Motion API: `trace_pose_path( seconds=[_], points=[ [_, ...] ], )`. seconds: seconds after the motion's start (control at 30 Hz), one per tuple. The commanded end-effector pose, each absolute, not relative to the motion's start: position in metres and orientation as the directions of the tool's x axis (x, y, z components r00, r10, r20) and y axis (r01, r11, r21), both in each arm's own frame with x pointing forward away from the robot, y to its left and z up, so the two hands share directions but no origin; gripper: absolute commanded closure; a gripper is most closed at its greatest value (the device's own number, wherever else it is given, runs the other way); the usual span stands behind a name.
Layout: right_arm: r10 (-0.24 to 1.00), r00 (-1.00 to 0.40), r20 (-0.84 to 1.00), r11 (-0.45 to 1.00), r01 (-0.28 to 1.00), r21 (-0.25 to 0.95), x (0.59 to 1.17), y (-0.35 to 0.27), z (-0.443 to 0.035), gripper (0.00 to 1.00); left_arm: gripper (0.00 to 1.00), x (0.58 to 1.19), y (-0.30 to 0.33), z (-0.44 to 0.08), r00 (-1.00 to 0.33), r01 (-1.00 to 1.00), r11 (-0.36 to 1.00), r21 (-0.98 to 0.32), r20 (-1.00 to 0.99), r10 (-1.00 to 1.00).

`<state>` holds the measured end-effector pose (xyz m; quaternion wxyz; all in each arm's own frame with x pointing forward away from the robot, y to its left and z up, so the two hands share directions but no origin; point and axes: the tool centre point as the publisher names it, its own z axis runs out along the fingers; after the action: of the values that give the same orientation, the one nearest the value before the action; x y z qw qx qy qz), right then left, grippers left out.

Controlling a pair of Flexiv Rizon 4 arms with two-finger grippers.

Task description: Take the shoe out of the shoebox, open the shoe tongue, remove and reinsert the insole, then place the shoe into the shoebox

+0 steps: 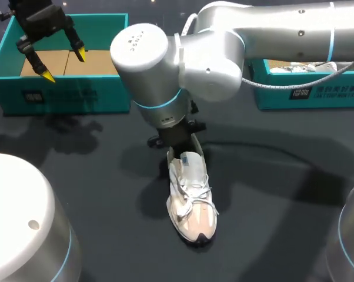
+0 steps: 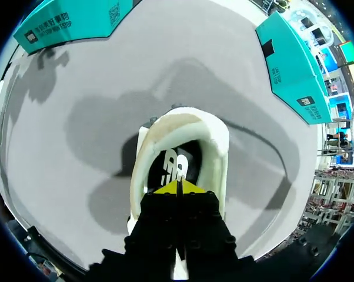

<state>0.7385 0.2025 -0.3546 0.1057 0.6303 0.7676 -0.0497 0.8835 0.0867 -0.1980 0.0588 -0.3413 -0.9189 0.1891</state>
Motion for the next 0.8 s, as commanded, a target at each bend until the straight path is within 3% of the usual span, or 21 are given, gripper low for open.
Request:
trace_pose_path(
  seconds=[0.03, 0.43, 0.57, 0.8],
  points=[
    [0.969, -0.211, -0.129, 0.213, 0.977, 0.0, 0.742, 0.191, -0.348, 1.0, 0.0, 0.884, 0.087, -0.198, -0.76, 0.605, 0.696, -0.386, -0.019, 0.65],
    [0.97, -0.24, -0.048, 0.235, 0.968, -0.093, 0.728, 0.192, -0.349, 0.99, 0.0, 0.884, 0.087, -0.198, -0.76, 0.605, 0.696, -0.386, -0.019, 0.65],
    [0.965, -0.256, -0.055, 0.249, 0.962, -0.108, 0.722, 0.197, -0.346, 0.68, 0.0, 0.884, 0.087, -0.198, -0.76, 0.605, 0.696, -0.386, -0.019, 0.65],
    [0.963, -0.261, -0.068, 0.251, 0.96, -0.125, 0.72, 0.203, -0.345, 0.62, 0.0, 0.884, 0.087, -0.198, -0.76, 0.605, 0.696, -0.386, -0.019, 0.65]
  ],
)
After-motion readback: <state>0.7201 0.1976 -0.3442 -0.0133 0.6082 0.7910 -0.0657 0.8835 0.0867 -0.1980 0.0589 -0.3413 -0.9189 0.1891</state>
